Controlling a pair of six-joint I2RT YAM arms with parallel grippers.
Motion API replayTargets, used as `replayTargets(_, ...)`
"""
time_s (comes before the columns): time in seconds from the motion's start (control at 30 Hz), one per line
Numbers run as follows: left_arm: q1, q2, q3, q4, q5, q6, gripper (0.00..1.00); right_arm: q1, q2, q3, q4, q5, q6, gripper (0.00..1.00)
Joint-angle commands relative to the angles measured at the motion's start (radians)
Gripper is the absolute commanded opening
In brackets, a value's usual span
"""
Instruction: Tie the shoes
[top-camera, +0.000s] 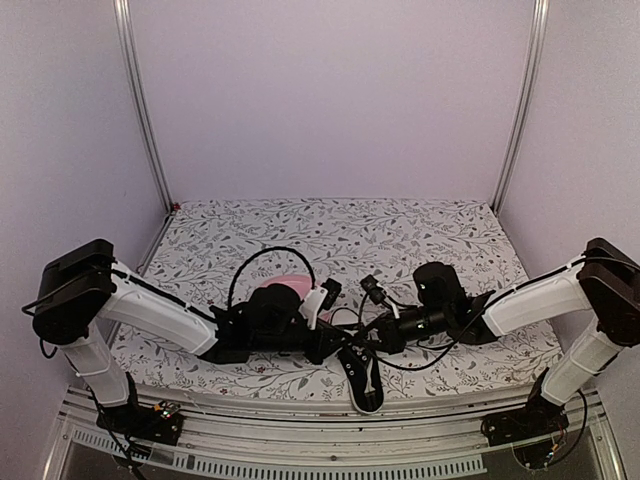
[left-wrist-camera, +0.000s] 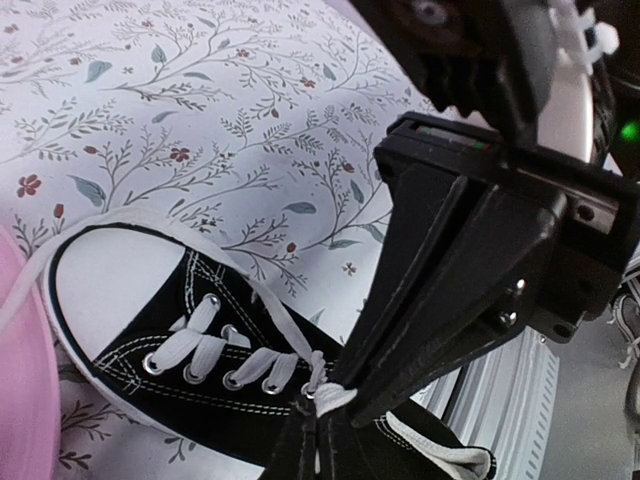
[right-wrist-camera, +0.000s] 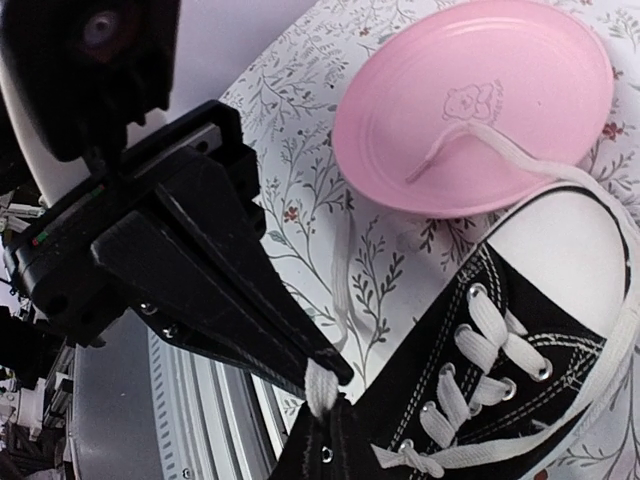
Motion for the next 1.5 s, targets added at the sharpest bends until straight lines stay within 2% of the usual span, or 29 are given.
replayTargets(0.0, 0.002, -0.008, 0.019, 0.019, 0.022, 0.01, 0.0, 0.005, 0.005, 0.022, 0.041, 0.021, -0.002, 0.03)
replayTargets(0.13, 0.002, -0.015, 0.022, 0.012, 0.017, 0.012, 0.0, 0.005, -0.034, -0.002, 0.04, 0.062, -0.001, 0.02)
replayTargets(0.23, 0.009, -0.039, 0.021, -0.015, -0.002, 0.024, 0.12, 0.005, -0.076, -0.029, 0.036, 0.092, 0.007, 0.02)
replayTargets(0.37, 0.023, -0.094, 0.012, -0.088, -0.04, 0.059, 0.34, 0.005, -0.116, -0.062, 0.026, 0.115, 0.018, 0.02)
replayTargets(0.43, 0.037, -0.124, 0.006, -0.125, -0.049, 0.081, 0.42, 0.005, -0.131, -0.08, 0.021, 0.122, 0.023, 0.02)
replayTargets(0.63, 0.109, -0.181, 0.008, -0.208, -0.044, 0.151, 0.5, 0.005, -0.148, -0.118, 0.019, 0.128, 0.035, 0.02)
replayTargets(0.7, 0.145, -0.169, 0.028, -0.228, -0.028, 0.177, 0.5, 0.005, -0.145, -0.122, 0.019, 0.126, 0.036, 0.02)
replayTargets(0.87, 0.185, -0.08, 0.151, -0.324, -0.032, 0.296, 0.4, 0.006, -0.135, -0.122, 0.022, 0.118, 0.037, 0.02)
replayTargets(1.0, 0.216, 0.022, 0.257, -0.357, 0.024, 0.38, 0.36, 0.005, -0.14, -0.124, 0.024, 0.12, 0.037, 0.02)
replayTargets(1.2, 0.268, 0.164, 0.386, -0.384, 0.209, 0.449, 0.38, 0.006, -0.144, -0.13, 0.035, 0.116, 0.047, 0.02)
replayTargets(1.47, 0.297, 0.3, 0.461, -0.398, 0.336, 0.483, 0.41, 0.006, -0.12, -0.124, 0.059, 0.102, 0.061, 0.02)
